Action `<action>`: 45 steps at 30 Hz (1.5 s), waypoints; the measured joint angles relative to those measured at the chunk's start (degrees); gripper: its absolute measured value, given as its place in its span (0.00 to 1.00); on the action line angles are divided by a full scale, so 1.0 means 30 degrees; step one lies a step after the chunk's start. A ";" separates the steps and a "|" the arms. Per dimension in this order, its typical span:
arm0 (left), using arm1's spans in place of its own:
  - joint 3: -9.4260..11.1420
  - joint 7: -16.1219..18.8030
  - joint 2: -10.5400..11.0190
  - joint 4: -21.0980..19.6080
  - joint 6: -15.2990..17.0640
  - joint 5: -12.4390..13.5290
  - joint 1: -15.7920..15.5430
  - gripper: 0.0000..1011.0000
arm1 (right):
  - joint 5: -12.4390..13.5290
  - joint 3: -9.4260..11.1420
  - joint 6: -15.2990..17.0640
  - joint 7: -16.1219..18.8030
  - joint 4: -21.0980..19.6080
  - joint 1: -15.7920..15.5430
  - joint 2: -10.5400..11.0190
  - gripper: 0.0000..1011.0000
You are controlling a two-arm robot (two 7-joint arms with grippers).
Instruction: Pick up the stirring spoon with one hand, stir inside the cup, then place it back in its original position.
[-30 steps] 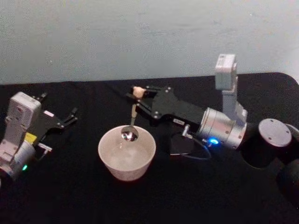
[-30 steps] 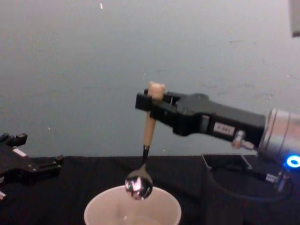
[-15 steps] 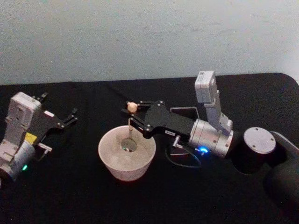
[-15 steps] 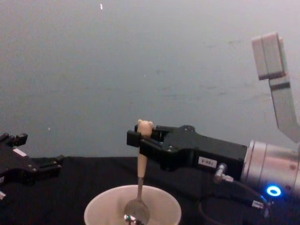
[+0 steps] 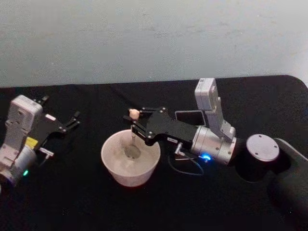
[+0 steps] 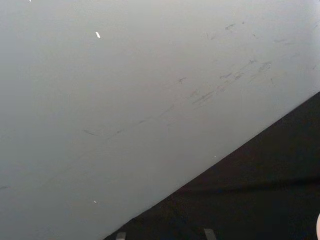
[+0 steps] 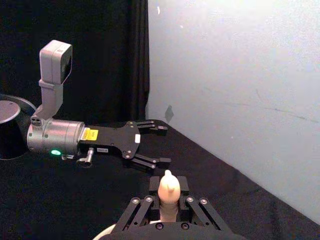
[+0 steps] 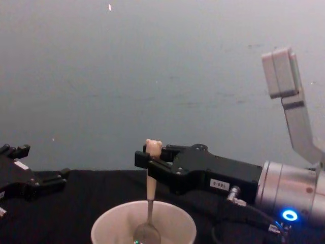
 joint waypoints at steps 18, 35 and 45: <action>0.0000 0.0001 0.0000 0.0001 0.0000 0.0000 0.0000 0.99 | -0.0079 0.0679 0.0395 -0.0321 -0.1679 -0.1050 0.0955 0.20; 0.0002 0.0000 0.0000 0.0001 0.0000 -0.0001 0.0000 0.99 | 0.0453 -0.0008 0.1011 0.0261 -0.3844 -0.2274 0.1706 0.20; 0.0001 0.0000 0.0000 0.0001 0.0000 0.0000 0.0000 0.99 | -0.0042 -0.0268 0.0788 -0.0702 -0.2287 -0.1376 0.0359 0.20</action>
